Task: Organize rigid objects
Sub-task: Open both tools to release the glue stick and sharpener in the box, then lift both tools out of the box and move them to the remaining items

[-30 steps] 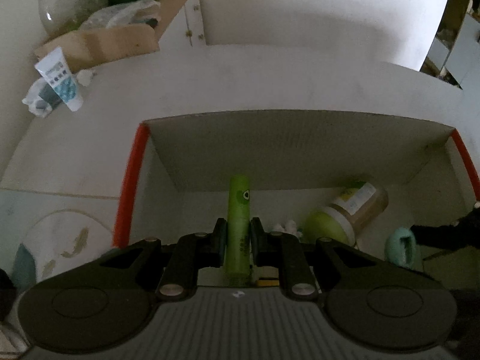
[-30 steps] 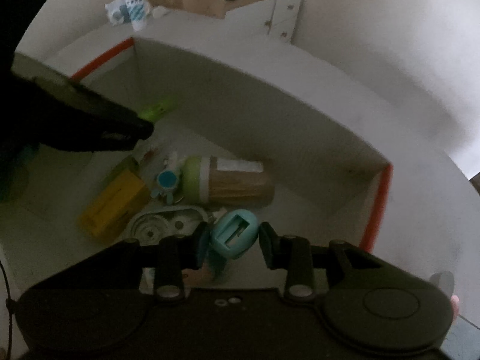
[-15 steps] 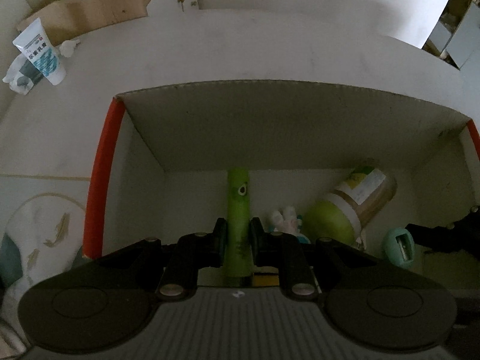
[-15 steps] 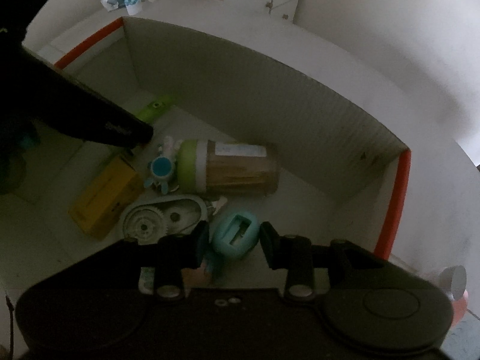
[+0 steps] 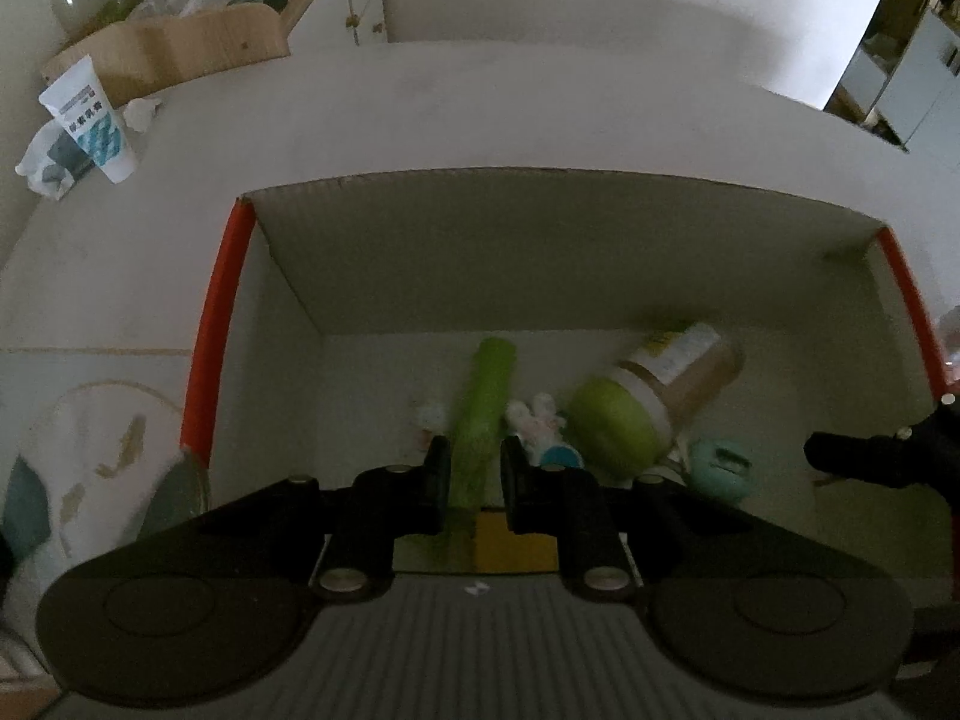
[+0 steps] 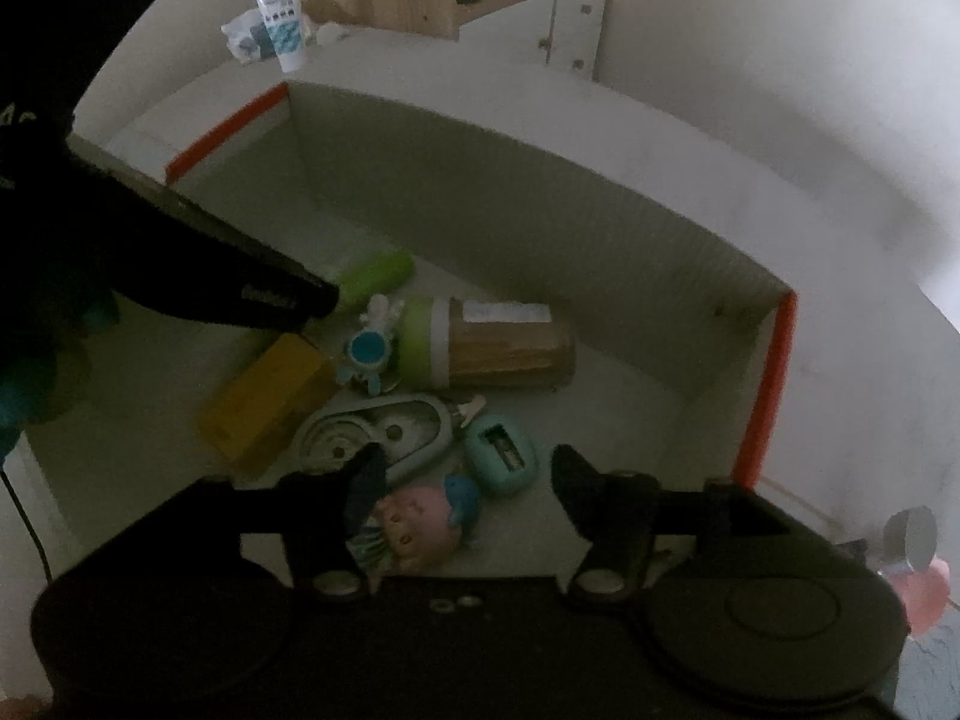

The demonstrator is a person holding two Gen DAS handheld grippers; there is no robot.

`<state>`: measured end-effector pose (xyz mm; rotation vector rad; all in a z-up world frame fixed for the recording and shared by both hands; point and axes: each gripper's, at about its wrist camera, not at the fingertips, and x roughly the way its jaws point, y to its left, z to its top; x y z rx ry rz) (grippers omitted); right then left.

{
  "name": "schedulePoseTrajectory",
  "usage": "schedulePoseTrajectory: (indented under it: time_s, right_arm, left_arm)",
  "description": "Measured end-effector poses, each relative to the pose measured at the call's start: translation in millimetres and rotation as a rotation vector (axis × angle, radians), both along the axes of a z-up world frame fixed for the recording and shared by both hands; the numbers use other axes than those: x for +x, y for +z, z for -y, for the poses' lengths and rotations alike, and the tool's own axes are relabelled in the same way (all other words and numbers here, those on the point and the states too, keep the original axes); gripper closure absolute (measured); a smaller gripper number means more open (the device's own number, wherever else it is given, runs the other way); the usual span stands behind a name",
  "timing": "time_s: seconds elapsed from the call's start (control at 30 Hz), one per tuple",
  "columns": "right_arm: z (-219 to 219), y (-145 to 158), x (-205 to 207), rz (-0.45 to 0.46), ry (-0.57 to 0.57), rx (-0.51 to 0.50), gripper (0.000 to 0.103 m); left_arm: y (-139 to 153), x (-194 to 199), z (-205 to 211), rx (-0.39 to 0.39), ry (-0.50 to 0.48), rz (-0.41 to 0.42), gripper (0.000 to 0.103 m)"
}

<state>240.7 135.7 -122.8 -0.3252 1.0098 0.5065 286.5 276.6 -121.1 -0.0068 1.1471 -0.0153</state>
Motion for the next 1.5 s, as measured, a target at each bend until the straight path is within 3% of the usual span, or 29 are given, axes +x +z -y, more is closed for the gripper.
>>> schedulePoseTrajectory:
  time_s: [0.5,0.6,0.67,1.2,1.5]
  right_arm:
    - [29.7,28.5,-26.8,0.042,-0.051,0.127,0.032]
    - [35.9,35.7,-34.7,0.057,-0.051,0.146,0.03]
    - [40.9,40.4,-40.6,0.067,-0.052,0.158,0.029]
    - [106.5,80.8,-87.4,0.155,-0.041,0.29,0.008]
    - [154.8,91.5,-104.1,0.18,-0.044,0.335,0.001]
  left_arm:
    - [32.9,-43.0,14.9,-0.022,-0.035,0.096,0.084]
    - [39.7,-51.6,21.3,-0.024,-0.039,0.128,0.064]
    - [44.9,-58.5,26.9,-0.021,-0.045,0.157,0.038]
    - [80.4,-102.2,78.6,-0.065,-0.074,0.261,0.03]
    - [94.8,-123.4,115.2,-0.075,-0.087,0.319,0.025]
